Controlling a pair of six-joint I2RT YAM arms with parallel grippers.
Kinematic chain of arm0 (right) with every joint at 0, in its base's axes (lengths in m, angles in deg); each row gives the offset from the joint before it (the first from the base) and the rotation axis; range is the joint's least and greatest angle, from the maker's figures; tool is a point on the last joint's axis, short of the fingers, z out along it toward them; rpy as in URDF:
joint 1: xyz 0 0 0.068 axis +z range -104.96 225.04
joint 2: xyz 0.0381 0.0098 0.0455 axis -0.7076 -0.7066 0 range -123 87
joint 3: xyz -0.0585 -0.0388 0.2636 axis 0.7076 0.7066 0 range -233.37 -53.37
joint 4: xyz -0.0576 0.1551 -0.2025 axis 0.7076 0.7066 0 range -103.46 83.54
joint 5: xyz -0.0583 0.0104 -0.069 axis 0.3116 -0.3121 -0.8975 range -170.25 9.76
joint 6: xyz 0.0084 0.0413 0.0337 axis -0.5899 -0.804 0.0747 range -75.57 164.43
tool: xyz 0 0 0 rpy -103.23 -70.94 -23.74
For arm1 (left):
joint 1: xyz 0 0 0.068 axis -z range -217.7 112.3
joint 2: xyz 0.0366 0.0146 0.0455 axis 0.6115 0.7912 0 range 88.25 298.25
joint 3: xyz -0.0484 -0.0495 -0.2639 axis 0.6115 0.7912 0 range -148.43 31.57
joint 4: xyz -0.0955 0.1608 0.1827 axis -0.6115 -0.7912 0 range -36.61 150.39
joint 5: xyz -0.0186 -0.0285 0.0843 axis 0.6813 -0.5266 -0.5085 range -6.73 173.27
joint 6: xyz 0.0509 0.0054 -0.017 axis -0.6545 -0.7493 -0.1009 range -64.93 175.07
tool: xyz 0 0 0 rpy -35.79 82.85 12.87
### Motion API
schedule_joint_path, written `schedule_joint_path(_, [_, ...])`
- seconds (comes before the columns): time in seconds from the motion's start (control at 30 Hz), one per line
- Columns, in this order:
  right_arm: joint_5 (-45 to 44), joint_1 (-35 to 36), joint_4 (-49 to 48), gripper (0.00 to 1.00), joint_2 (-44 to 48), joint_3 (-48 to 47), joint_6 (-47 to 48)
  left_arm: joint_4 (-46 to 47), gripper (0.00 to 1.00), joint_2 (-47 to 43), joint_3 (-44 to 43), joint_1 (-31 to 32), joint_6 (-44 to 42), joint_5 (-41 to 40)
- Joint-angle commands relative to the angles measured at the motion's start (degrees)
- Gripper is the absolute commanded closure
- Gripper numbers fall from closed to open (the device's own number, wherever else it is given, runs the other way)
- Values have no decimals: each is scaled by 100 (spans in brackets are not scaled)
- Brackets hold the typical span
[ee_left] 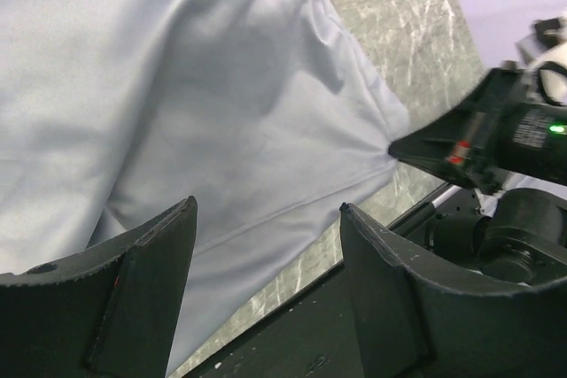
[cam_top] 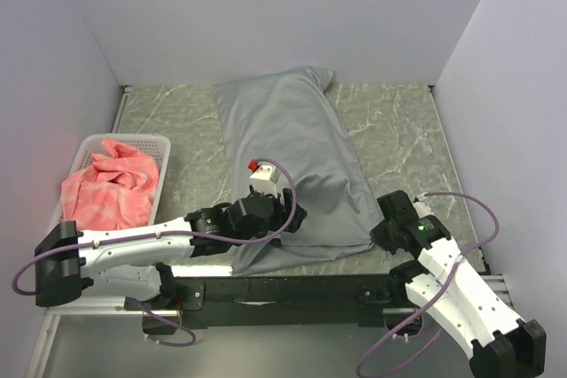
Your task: Put the pillow into the pillowcase
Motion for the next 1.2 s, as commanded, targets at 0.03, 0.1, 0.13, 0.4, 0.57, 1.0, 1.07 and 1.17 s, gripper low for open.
schedule_joint_path(0.03, [72, -16, 659, 94, 315, -614, -30, -198, 32, 301, -150, -91, 320, -163])
schedule_joint_path(0.1, [20, -34, 923, 94, 421, -772, -13, -321, 37, 442, -211, -109, 452, -320])
schedule_joint_path(0.13, [-15, -25, 1028, 94, 526, -921, -39, -513, 38, 608, -246, -109, 566, -426])
schedule_joint_path(0.4, [-386, -69, 1777, 78, 729, -1362, -101, -999, 38, 1435, -422, -92, 849, -831])
schedule_joint_path(0.57, [-130, -86, 1539, 72, 738, -1090, -100, -1156, 30, 1796, -545, 277, 795, -936])
schedule_joint_path(1.0, [-34, -78, 907, 67, 325, -1064, 268, -2676, 38, 3025, -1494, 1041, 935, -2041])
schedule_joint_path(1.07, [2, -78, 757, 67, 307, -1046, 312, -3273, 36, 3228, -1757, 1130, 1102, -2271])
schedule_joint_path(1.17, [37, -78, 625, 67, 342, -1028, 391, -3966, 33, 3624, -2091, 1297, 1567, -2614])
